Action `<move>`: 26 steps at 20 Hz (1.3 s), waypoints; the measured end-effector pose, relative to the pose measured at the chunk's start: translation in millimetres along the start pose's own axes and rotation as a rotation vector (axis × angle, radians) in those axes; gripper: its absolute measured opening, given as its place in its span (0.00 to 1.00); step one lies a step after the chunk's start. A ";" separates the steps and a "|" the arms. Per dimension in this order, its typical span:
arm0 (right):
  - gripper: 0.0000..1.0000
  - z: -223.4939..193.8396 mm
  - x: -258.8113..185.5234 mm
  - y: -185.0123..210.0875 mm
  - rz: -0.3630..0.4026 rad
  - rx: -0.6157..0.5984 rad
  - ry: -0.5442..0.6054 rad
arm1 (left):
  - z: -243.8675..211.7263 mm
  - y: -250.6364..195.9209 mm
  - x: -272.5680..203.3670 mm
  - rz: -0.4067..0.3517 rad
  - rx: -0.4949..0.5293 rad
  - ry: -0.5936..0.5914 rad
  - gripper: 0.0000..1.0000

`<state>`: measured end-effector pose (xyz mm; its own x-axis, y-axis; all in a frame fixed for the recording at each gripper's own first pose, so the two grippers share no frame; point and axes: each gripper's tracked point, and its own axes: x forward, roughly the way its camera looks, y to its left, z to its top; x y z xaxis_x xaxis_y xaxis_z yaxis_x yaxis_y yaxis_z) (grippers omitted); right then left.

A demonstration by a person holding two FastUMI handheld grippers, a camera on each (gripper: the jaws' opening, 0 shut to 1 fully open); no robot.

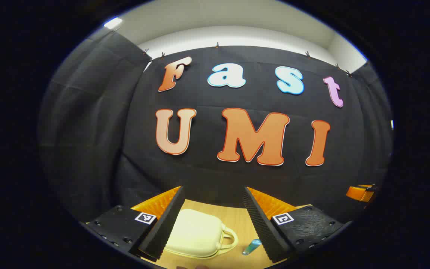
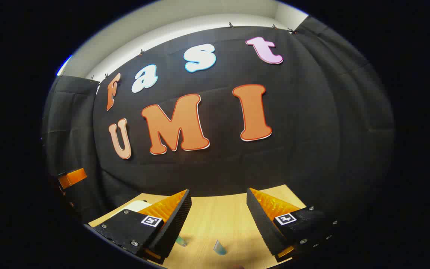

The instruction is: First open the suitcase, pack the skin care products into it, and then close the suitcase.

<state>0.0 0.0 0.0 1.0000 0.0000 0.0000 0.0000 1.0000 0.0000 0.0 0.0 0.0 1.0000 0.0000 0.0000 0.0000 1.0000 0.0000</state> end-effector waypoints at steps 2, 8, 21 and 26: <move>0.94 -3.3 3.9 3.4 0.002 0.008 0.029 | -5.8 -3.0 6.7 -0.017 -0.002 0.016 0.97; 0.94 -0.7 -1.0 9.9 -0.164 -0.079 -0.024 | -4.1 -1.8 41.4 -0.174 0.061 0.035 0.98; 0.94 -10.5 -14.1 16.7 -0.176 -0.157 0.000 | -31.6 28.5 45.5 -0.106 0.025 0.103 0.97; 0.94 -17.9 -14.4 12.3 -0.175 -0.133 0.021 | -35.2 22.4 43.2 -0.112 0.105 0.106 0.97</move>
<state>-14.4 12.3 -17.9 0.9845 -0.1752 -0.0097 0.1723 0.9759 -0.1338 43.2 22.4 -35.2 0.9882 -0.1053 -0.1115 0.1165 0.9883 0.0990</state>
